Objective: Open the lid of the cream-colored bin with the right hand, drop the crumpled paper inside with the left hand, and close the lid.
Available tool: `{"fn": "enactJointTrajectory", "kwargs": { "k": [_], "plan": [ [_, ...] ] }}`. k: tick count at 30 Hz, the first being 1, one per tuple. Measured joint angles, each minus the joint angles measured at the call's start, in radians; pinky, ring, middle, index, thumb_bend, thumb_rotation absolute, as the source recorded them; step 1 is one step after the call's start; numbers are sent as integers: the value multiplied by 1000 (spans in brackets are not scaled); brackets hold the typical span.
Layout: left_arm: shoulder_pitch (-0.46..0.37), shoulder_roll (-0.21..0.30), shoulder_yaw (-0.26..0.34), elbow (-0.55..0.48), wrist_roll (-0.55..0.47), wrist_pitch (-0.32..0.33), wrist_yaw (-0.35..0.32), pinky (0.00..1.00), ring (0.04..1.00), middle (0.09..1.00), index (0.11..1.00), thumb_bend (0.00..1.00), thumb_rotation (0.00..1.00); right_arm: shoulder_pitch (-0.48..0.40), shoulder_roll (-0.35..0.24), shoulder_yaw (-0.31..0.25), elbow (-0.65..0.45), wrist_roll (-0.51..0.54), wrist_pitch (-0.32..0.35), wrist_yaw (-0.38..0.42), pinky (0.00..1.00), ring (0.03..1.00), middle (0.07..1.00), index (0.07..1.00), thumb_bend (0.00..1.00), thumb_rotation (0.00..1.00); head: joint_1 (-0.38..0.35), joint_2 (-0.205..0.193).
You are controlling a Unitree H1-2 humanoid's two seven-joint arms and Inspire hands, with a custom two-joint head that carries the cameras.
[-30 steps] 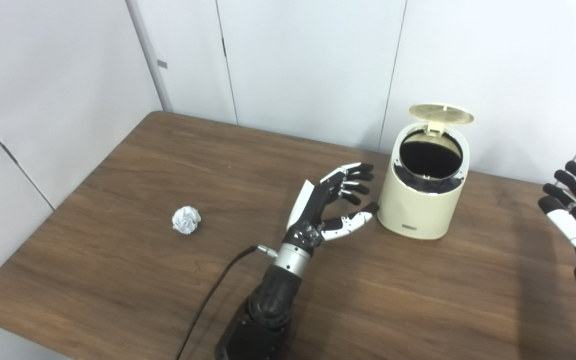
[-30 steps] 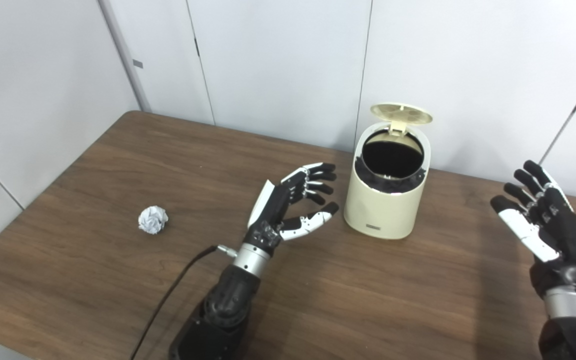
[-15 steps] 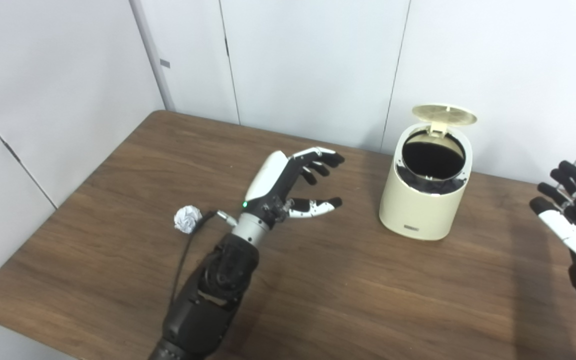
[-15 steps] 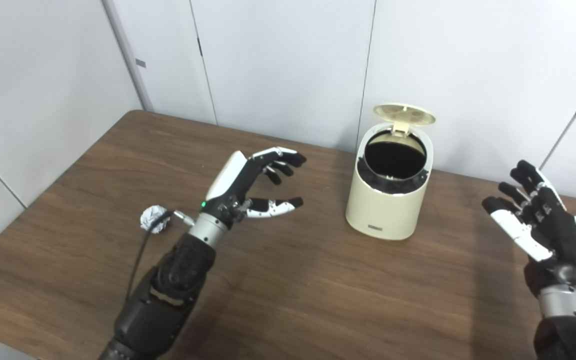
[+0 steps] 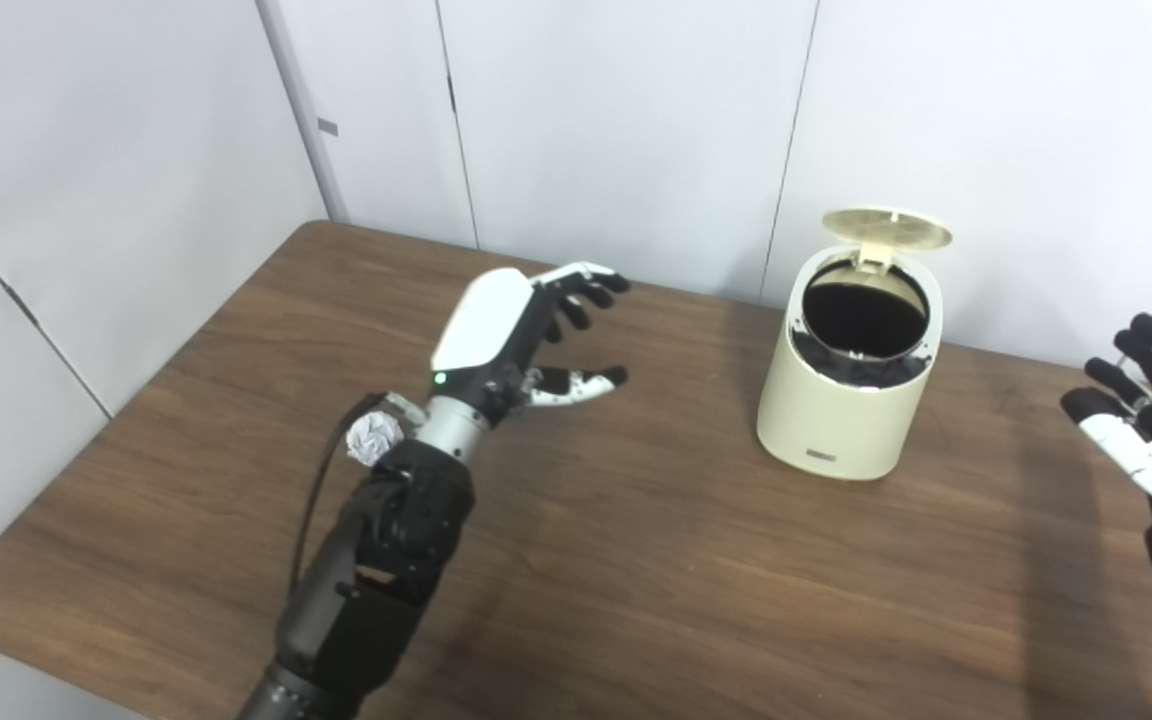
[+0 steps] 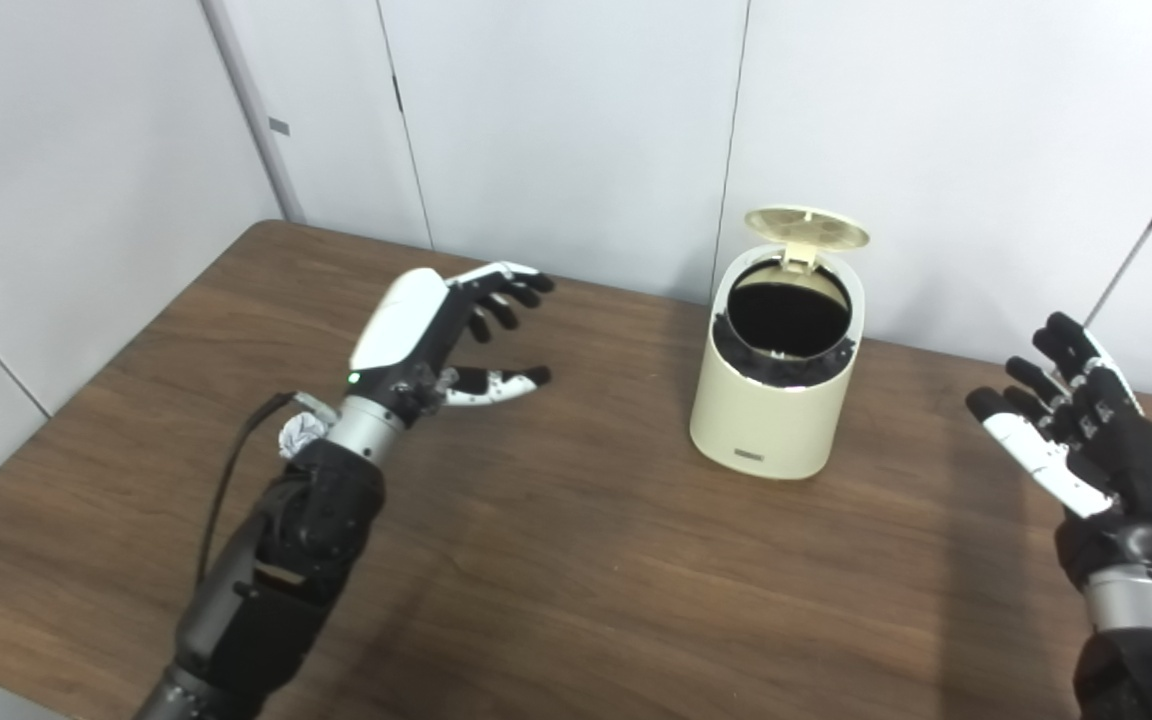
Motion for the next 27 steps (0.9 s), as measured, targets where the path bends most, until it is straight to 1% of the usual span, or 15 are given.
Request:
{"fn": "enactJointTrajectory", "kwargs": {
  "k": [3, 4, 5, 8, 11, 13, 18, 21, 23, 24, 25, 26, 27],
  "plan": [
    [8, 19, 14, -17, 27, 21, -1, 470, 594, 688, 732, 674, 80, 0, 0, -3, -4, 3, 5, -1, 718, 819, 891, 876, 669, 273, -3, 3],
    [10, 25, 18, -22, 41, 32, -4, 479, 590, 690, 738, 666, 113, -1, 0, -3, -5, 4, 5, -1, 722, 817, 889, 876, 678, 271, -3, 3],
    [13, 32, 21, -26, 57, 45, -8, 480, 589, 694, 740, 666, 124, -3, 1, -3, -5, 7, 5, -1, 727, 817, 887, 874, 684, 268, -5, 2],
    [21, 68, 32, -30, 94, 80, -34, 482, 612, 721, 748, 667, 122, -6, 2, -8, -6, 19, 5, -1, 742, 821, 879, 868, 692, 262, -5, 2],
    [32, 102, 44, -31, 117, 114, -63, 498, 646, 745, 754, 673, 148, -6, 2, -13, -6, 23, 5, -2, 726, 816, 872, 860, 710, 275, -5, 2],
    [40, 124, 44, -31, 132, 131, -79, 530, 671, 751, 752, 688, 168, -6, 2, -12, -6, 24, 6, -2, 720, 810, 868, 850, 714, 274, -5, 2],
    [50, 156, 48, -28, 142, 131, -83, 551, 666, 734, 755, 725, 191, -6, 2, -11, -9, 24, 8, -3, 719, 815, 873, 859, 699, 271, -5, 2],
    [55, 187, 50, -18, 143, 131, -85, 561, 674, 735, 763, 742, 217, -6, 2, -11, -12, 24, 8, -3, 714, 813, 872, 856, 711, 279, -5, 3],
    [60, 206, 52, -12, 143, 133, -102, 587, 698, 749, 772, 751, 241, -6, 2, -12, -12, 24, 8, -3, 716, 817, 873, 853, 723, 286, -2, 5],
    [65, 214, 53, -11, 145, 136, -111, 629, 724, 763, 773, 761, 239, -6, 2, -12, -12, 24, 8, -3, 717, 815, 872, 854, 724, 285, 0, 5],
    [70, 223, 52, -11, 146, 141, -120, 651, 737, 770, 774, 766, 238, -6, 2, -12, -12, 24, 8, -3, 719, 814, 871, 854, 725, 285, 0, 6],
    [76, 231, 52, -11, 147, 148, -132, 673, 766, 796, 789, 765, 239, -6, 1, -12, -12, 24, 8, -3, 724, 813, 874, 856, 714, 277, 0, 6],
    [79, 239, 53, -11, 147, 160, -152, 665, 777, 811, 796, 766, 235, -6, 1, -12, -12, 24, 8, -3, 726, 814, 874, 856, 713, 274, 2, 8]
  ]
}}
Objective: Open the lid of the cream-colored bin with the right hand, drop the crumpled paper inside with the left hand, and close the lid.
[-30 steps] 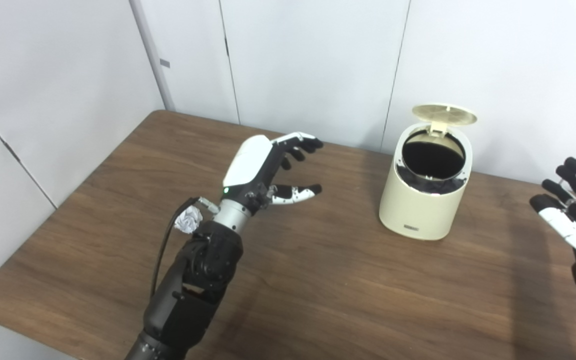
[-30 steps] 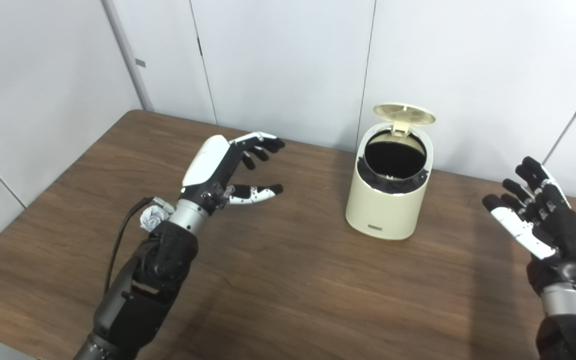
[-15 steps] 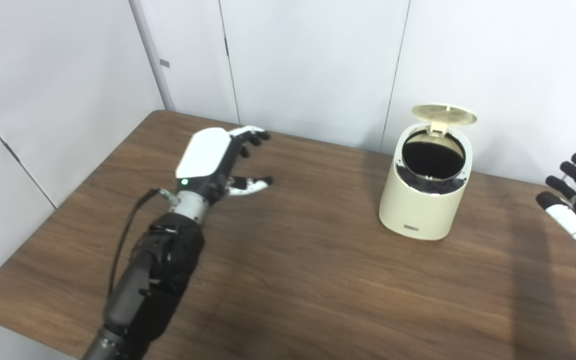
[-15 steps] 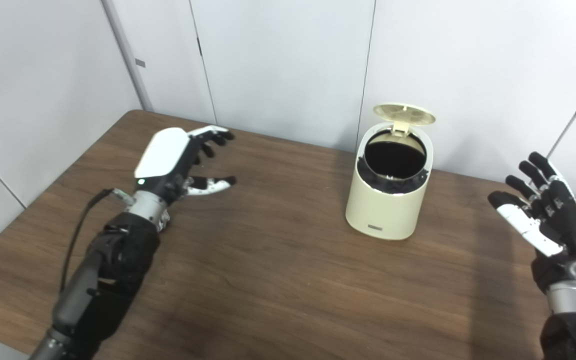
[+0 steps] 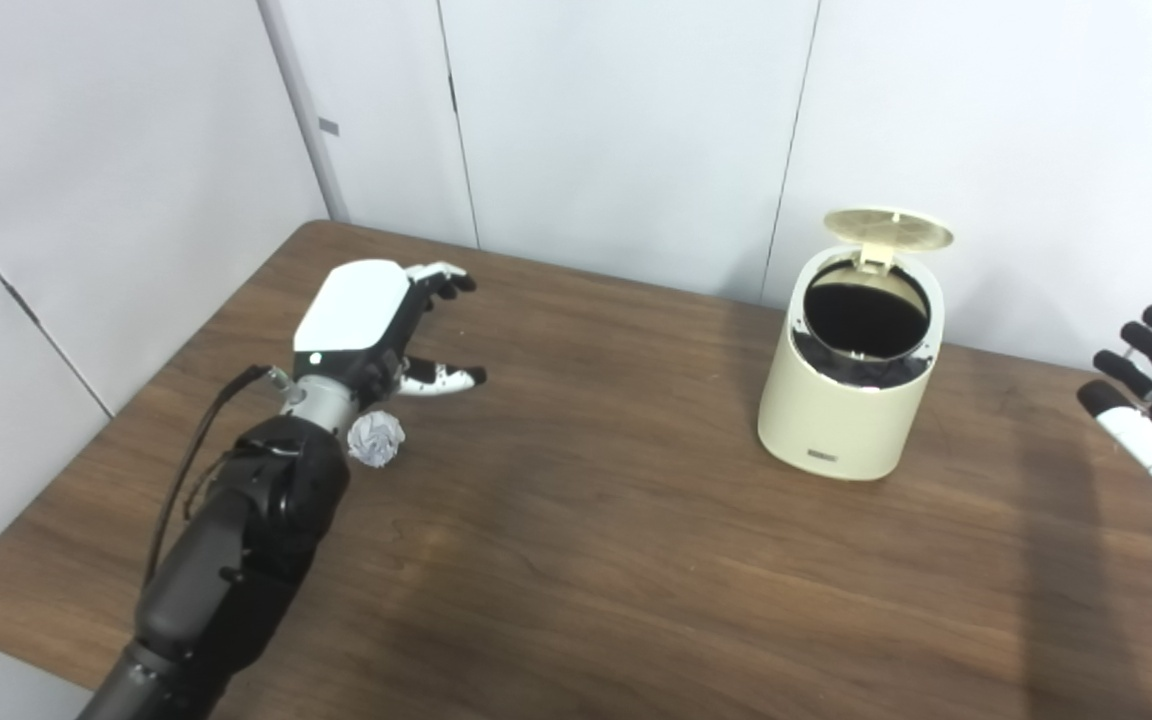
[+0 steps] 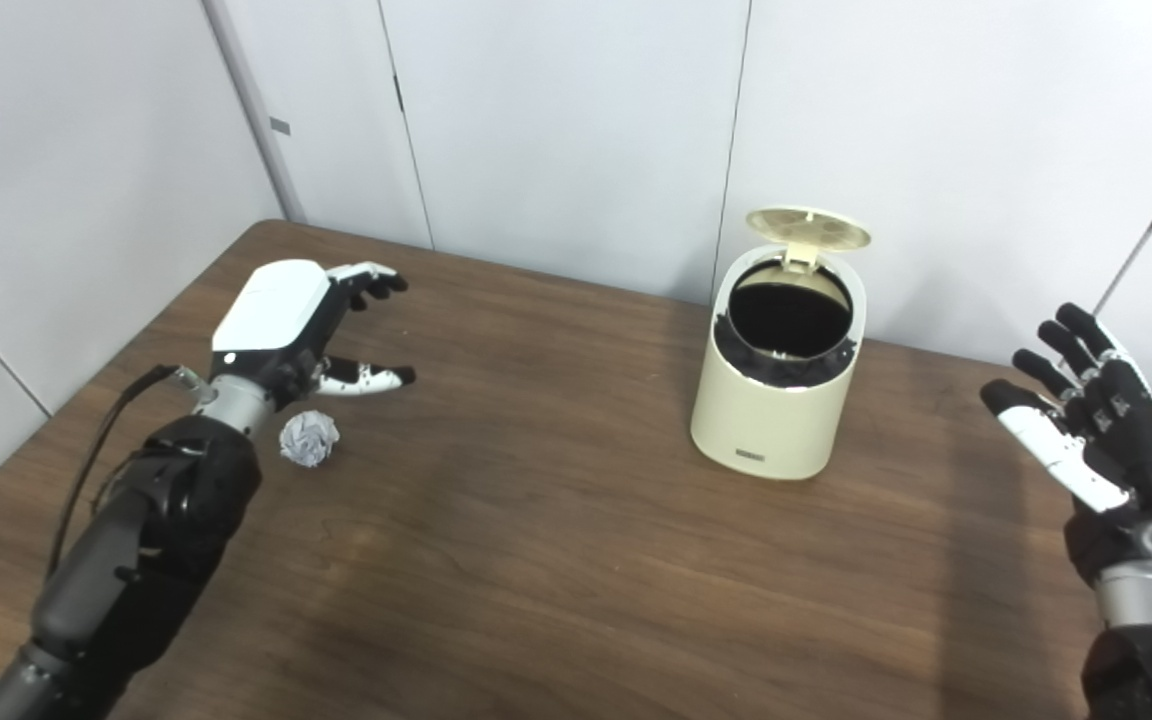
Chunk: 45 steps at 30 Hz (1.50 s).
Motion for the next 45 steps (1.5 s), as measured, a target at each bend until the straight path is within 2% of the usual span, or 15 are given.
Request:
{"fn": "enactJointTrajectory", "kwargs": {
  "k": [2, 7, 11, 19, 23, 26, 30, 33, 39, 41, 45],
  "plan": [
    [7, 11, 7, 0, -3, 15, -24, 636, 774, 818, 785, 791, 195, 0, -1, 0, -1, 0, 2, 0, 739, 819, 874, 857, 705, 268, 0, 0],
    [14, 63, 16, -1, -11, 25, -87, 654, 742, 769, 745, 846, 81, 0, -3, 1, -1, -1, 4, 0, 746, 831, 882, 863, 699, 273, 5, 0],
    [14, 99, 25, -14, -13, 50, -149, 703, 767, 782, 748, 851, 90, 0, -3, 1, -1, 0, 6, 0, 761, 838, 884, 871, 699, 275, 6, 2],
    [17, 137, 45, -85, -25, 129, -261, 651, 767, 791, 747, 872, 110, 0, -1, 2, -20, 0, 20, -1, 773, 845, 894, 879, 660, 264, 3, 8],
    [25, 161, 62, -85, -74, 122, -275, 651, 763, 786, 739, 881, 88, -1, 2, 2, -29, 0, 30, -2, 788, 855, 905, 889, 657, 272, -3, 14],
    [27, 171, 76, -85, -120, 121, -290, 659, 761, 783, 737, 885, 81, -1, 4, 2, -31, 0, 40, -6, 765, 852, 901, 888, 657, 269, -6, 15],
    [32, 200, 77, -85, -148, 124, -321, 659, 763, 798, 741, 916, 145, -1, 6, 5, -37, -2, 40, -6, 737, 844, 892, 881, 689, 306, -5, 12],
    [32, 219, 74, -86, -148, 140, -350, 676, 774, 803, 744, 933, 154, -1, 6, 4, -37, -2, 39, -7, 760, 848, 894, 881, 685, 303, -6, 12],
    [32, 225, 63, -89, -154, 176, -393, 729, 818, 834, 757, 938, 152, -1, 7, 4, -37, -2, 40, -11, 777, 850, 904, 891, 675, 294, -8, 15],
    [31, 225, 56, -89, -162, 184, -402, 744, 844, 846, 763, 930, 123, -1, 7, 4, -37, -2, 40, -11, 784, 850, 905, 894, 665, 288, -8, 15],
    [30, 229, 52, -90, -187, 198, -430, 724, 858, 860, 772, 933, 93, -1, 7, 4, -37, -2, 40, -11, 783, 858, 908, 894, 651, 279, -5, 17]
  ]
}}
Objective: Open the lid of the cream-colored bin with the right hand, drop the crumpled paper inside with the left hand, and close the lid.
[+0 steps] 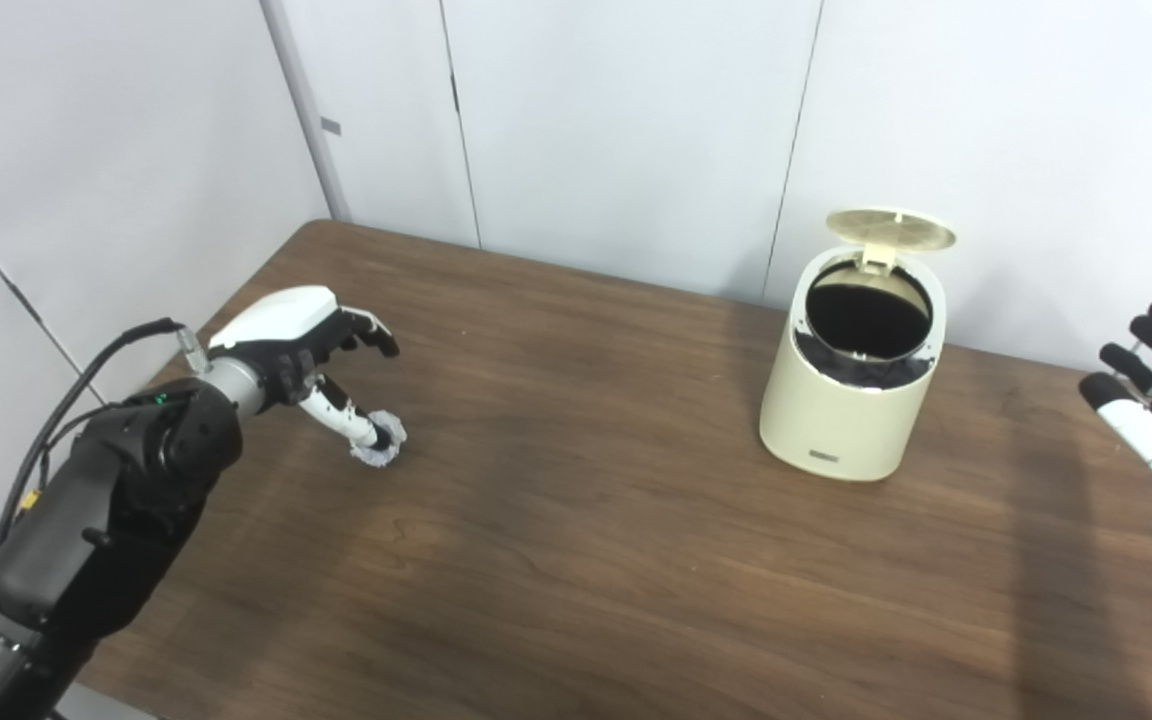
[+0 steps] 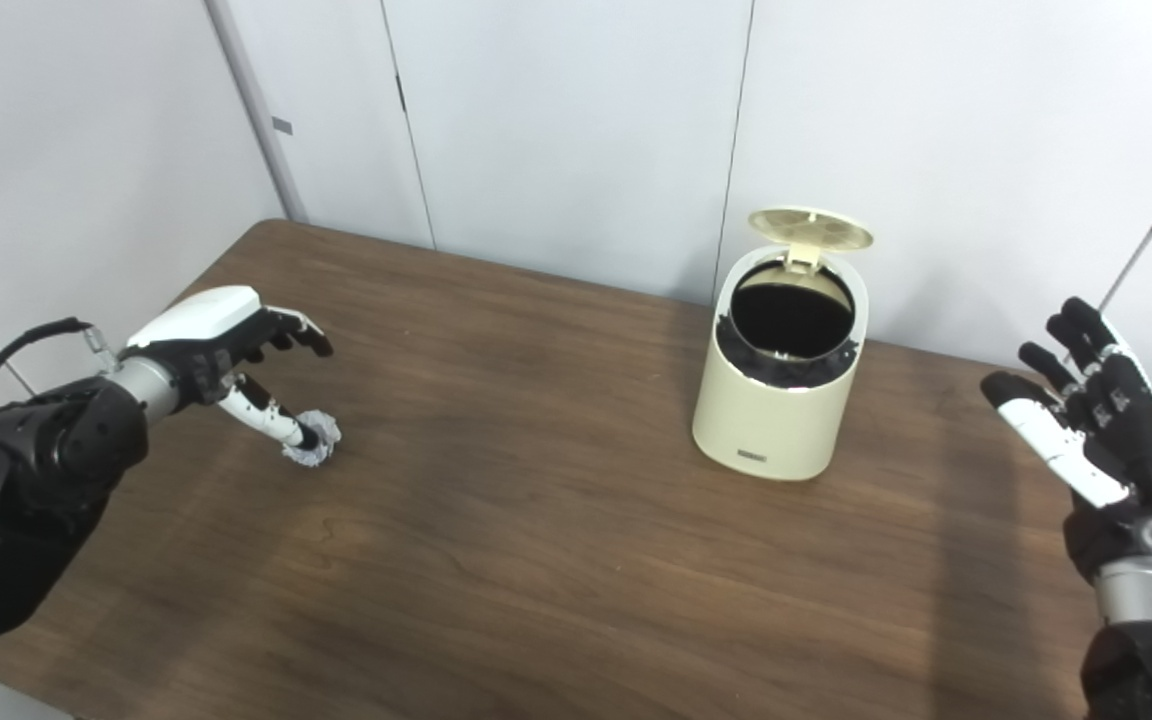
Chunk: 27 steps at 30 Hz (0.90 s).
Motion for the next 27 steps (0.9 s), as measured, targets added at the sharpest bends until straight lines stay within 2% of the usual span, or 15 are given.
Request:
{"fn": "enactJointTrajectory", "kwargs": {
  "k": [6, 10, 13, 17, 22, 27],
  "plan": [
    [-2, 2, -5, 0, -20, 14, -17, 651, 789, 819, 779, 940, 93, -2, 0, 1, -4, -5, 2, -1, 820, 886, 920, 904, 616, 253, 2, 0],
    [-2, 23, -27, 3, -21, 9, -34, 659, 762, 805, 774, 945, 107, -8, 0, 1, -4, -11, 2, -2, 842, 894, 924, 912, 592, 245, 2, 0],
    [-2, 42, -42, 9, -20, 6, -33, 652, 742, 792, 768, 939, 120, -14, 0, 2, -7, -17, 5, -2, 854, 907, 925, 916, 564, 204, 0, 0],
    [-1, 44, -55, 14, -17, 7, -31, 654, 741, 784, 762, 937, 101, -16, 0, 2, -11, -18, 6, -2, 837, 892, 916, 908, 577, 210, -2, 3],
    [-1, 41, -80, 22, 28, 14, -32, 475, 579, 678, 752, 929, 61, -16, 0, 2, -13, -18, 12, -2, 812, 878, 907, 904, 582, 221, -3, 5],
    [-1, 31, -95, 57, 56, 7, -13, 457, 565, 672, 726, 927, 20, -16, 0, 3, -28, -24, 23, -2, 807, 877, 902, 896, 618, 257, -5, 6]
  ]
}}
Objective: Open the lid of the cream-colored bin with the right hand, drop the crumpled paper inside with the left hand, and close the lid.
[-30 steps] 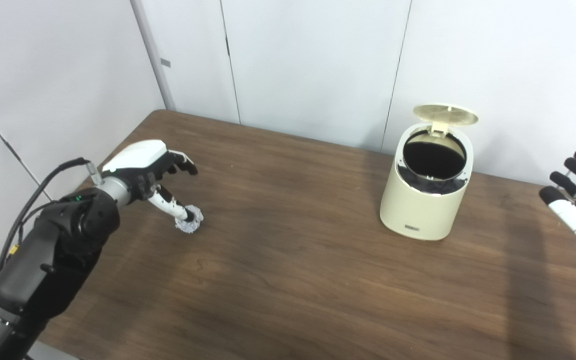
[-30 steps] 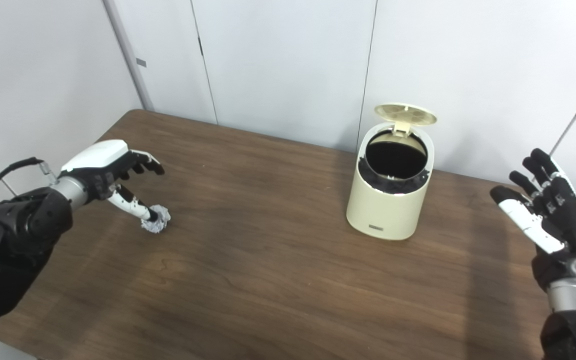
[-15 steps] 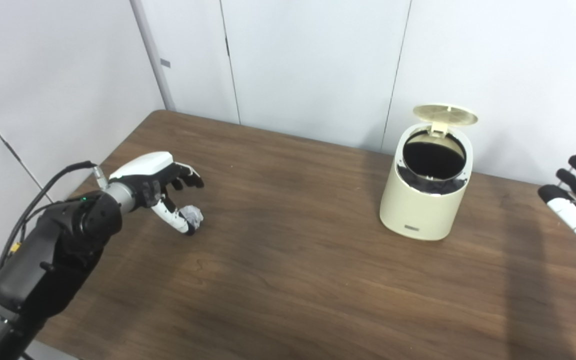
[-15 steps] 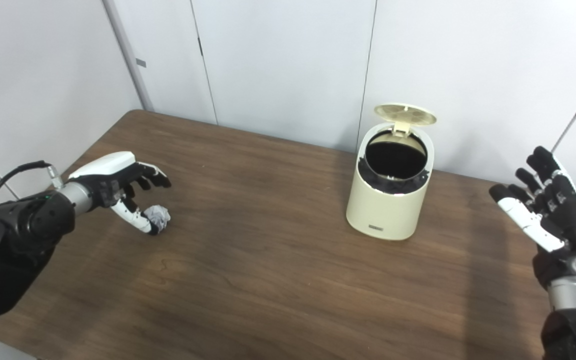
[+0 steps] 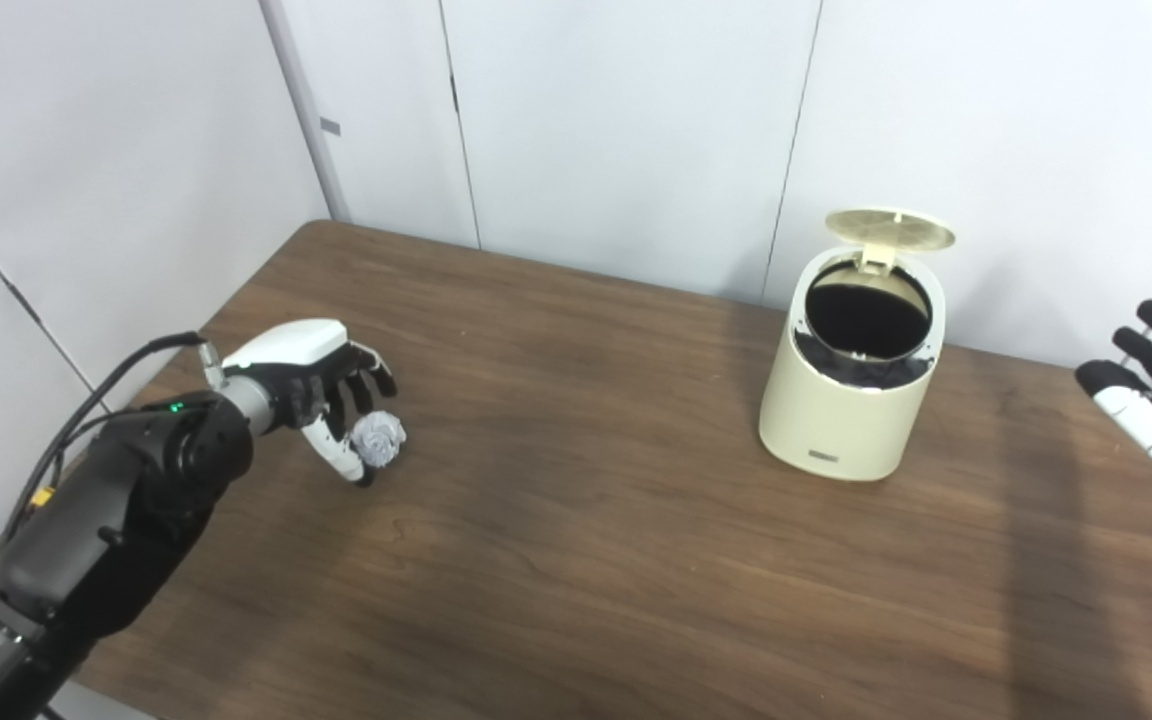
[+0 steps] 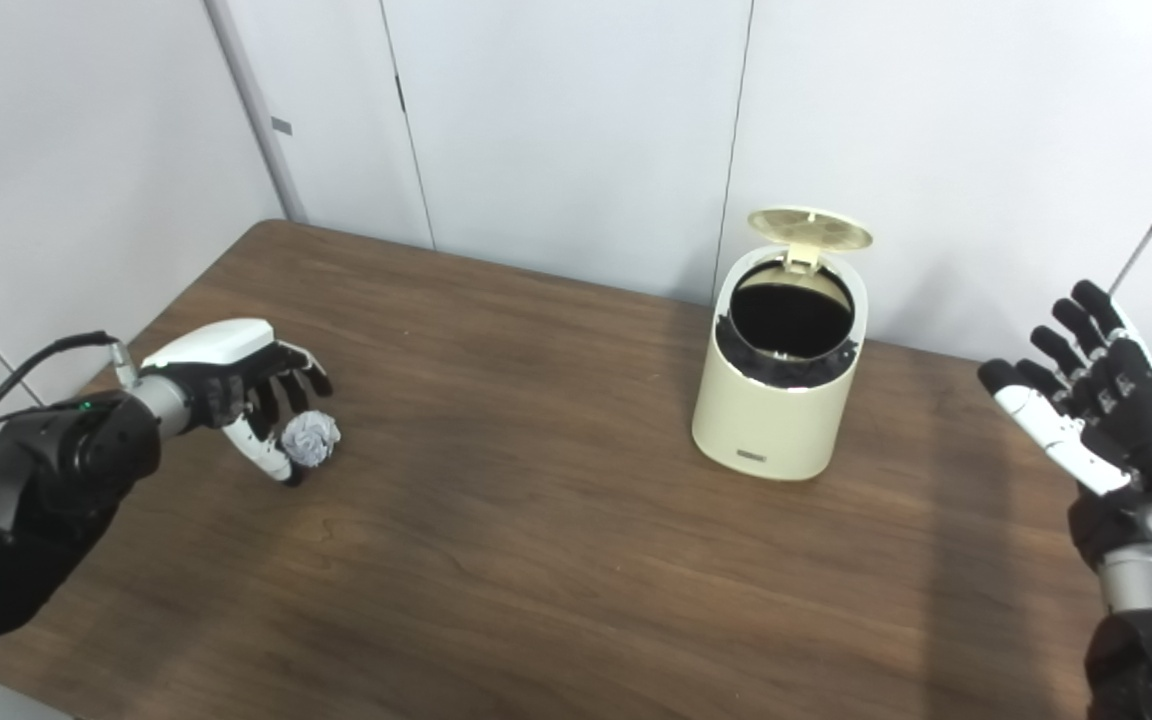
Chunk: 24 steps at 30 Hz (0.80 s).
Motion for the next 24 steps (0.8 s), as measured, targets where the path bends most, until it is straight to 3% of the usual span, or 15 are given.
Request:
{"fn": "enactJointTrajectory", "kwargs": {
  "k": [5, 8, 16, 24],
  "plan": [
    [-1, -6, -9, 32, 8, -14, 45, 504, 612, 697, 726, 893, 9, 0, 0, 1, -4, -2, 14, -1, 797, 873, 904, 898, 599, 233, -3, 2],
    [-4, -7, -31, 35, 19, -14, 46, 614, 696, 748, 730, 869, 24, 0, 1, 1, -6, -2, 18, -2, 806, 875, 907, 901, 600, 241, -3, 3],
    [-4, -28, -30, 67, 7, -43, 96, 563, 638, 695, 688, 860, 1, 0, 0, 0, -20, -3, 36, -3, 746, 842, 883, 876, 651, 275, -5, 6],
    [-5, -31, -38, 72, 4, -47, 99, 574, 650, 699, 699, 833, 7, 0, 0, -1, -33, -3, 53, -2, 798, 871, 906, 895, 602, 237, -12, 11]
  ]
}}
